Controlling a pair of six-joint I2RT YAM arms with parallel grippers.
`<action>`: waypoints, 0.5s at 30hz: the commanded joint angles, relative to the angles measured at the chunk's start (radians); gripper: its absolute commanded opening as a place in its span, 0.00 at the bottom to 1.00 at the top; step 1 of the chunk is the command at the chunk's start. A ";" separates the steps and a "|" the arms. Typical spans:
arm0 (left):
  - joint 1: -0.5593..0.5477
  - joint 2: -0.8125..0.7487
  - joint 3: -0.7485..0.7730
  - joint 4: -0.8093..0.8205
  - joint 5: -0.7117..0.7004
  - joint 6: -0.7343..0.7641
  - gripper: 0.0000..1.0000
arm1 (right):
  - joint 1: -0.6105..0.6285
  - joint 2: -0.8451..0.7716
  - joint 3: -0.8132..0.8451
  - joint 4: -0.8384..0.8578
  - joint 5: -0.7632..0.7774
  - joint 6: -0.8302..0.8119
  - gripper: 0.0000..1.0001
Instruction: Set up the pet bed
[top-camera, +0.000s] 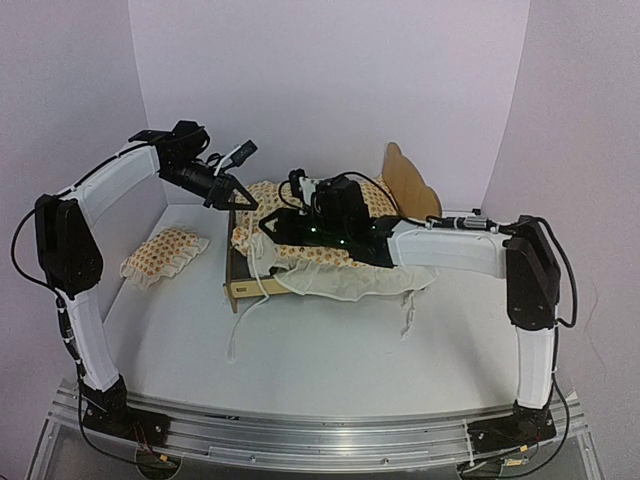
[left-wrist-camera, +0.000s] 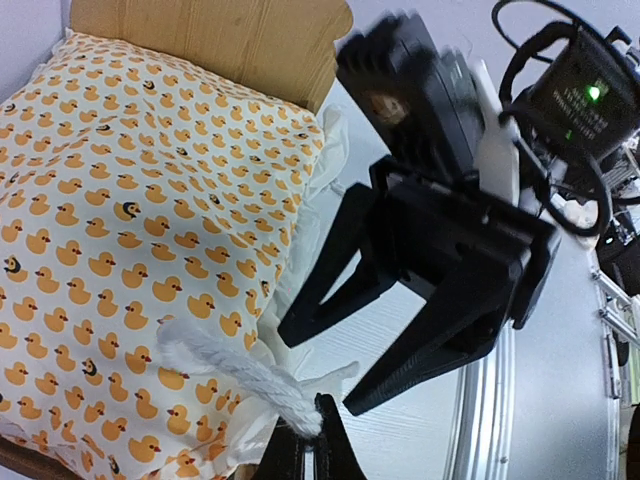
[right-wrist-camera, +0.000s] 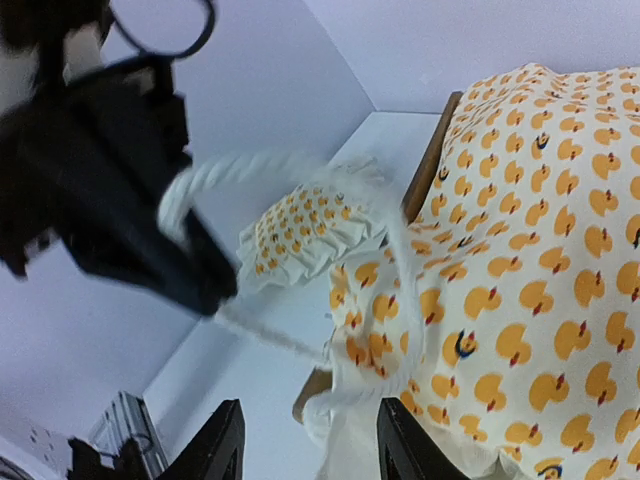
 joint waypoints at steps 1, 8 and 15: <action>0.015 -0.019 0.041 -0.055 0.078 -0.162 0.00 | 0.088 -0.132 -0.081 0.084 -0.048 -0.222 0.45; 0.016 -0.024 0.037 -0.050 0.079 -0.188 0.00 | 0.103 -0.025 0.009 0.096 0.057 -0.210 0.44; 0.015 -0.036 0.015 -0.047 0.061 -0.173 0.00 | 0.094 0.049 0.086 0.090 0.177 -0.218 0.46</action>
